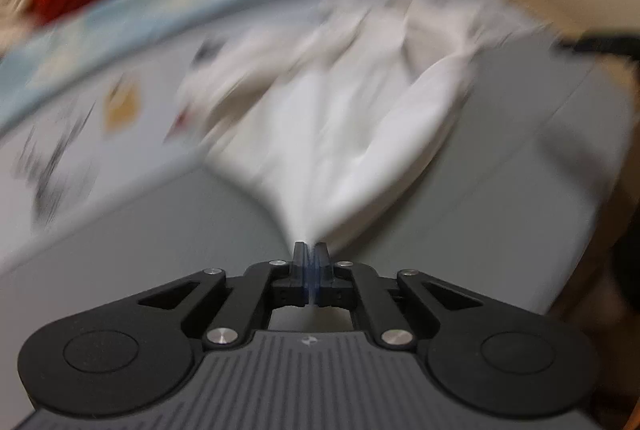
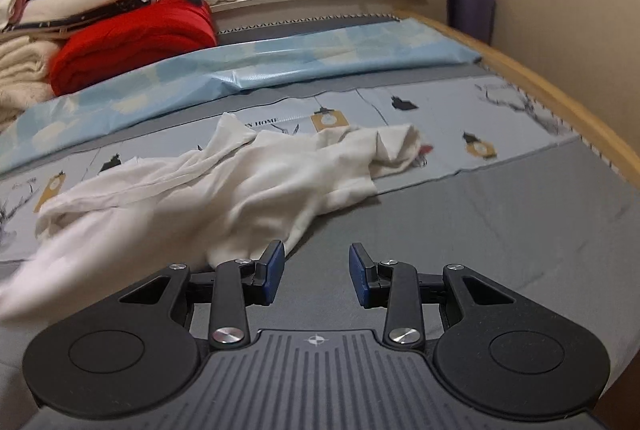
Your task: Fold small clothes
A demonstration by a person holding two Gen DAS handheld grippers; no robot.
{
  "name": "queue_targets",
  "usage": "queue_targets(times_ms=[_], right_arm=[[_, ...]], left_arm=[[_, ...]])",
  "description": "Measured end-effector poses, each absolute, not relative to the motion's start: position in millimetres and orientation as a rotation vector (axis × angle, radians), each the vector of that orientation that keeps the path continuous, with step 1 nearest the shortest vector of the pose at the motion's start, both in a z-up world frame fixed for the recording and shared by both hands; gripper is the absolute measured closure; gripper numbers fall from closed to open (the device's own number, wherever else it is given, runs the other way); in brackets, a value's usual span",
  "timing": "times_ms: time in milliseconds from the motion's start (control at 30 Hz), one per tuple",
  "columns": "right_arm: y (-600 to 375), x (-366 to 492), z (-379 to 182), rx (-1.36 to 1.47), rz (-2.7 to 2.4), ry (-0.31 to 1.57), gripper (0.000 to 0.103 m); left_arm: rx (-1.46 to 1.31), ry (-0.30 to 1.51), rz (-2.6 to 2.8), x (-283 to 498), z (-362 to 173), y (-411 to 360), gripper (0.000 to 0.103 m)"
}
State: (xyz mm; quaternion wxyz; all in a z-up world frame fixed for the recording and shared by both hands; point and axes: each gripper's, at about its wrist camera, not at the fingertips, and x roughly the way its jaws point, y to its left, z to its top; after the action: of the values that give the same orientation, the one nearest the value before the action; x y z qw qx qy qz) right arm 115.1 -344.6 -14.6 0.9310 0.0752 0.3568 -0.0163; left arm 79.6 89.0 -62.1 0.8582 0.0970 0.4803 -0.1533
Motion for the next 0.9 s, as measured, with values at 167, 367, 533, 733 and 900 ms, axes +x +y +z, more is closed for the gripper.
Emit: queue_targets(times_ms=[167,367,533,733,900], right_arm=[[-344,111,-19,0.114,-0.042,0.746,0.066],[-344,122,-27,0.221,-0.055,0.803,0.066],[-328,128,-31,0.260,-0.037,0.830,0.066],[-318,133,-30,0.198,-0.006,0.822,0.065],[-330,136,-31,0.203,-0.005,0.835,0.065]], left_arm=[[0.008,1.111,-0.127,54,-83,163,0.102],[-0.200,1.023,-0.146,78,-68,164,0.100],[-0.225,0.957,-0.248,113,-63,120,0.098],[-0.219,1.011,-0.294,167,-87,60,0.082],[-0.031,1.145,-0.168,196,-126,27,0.067]])
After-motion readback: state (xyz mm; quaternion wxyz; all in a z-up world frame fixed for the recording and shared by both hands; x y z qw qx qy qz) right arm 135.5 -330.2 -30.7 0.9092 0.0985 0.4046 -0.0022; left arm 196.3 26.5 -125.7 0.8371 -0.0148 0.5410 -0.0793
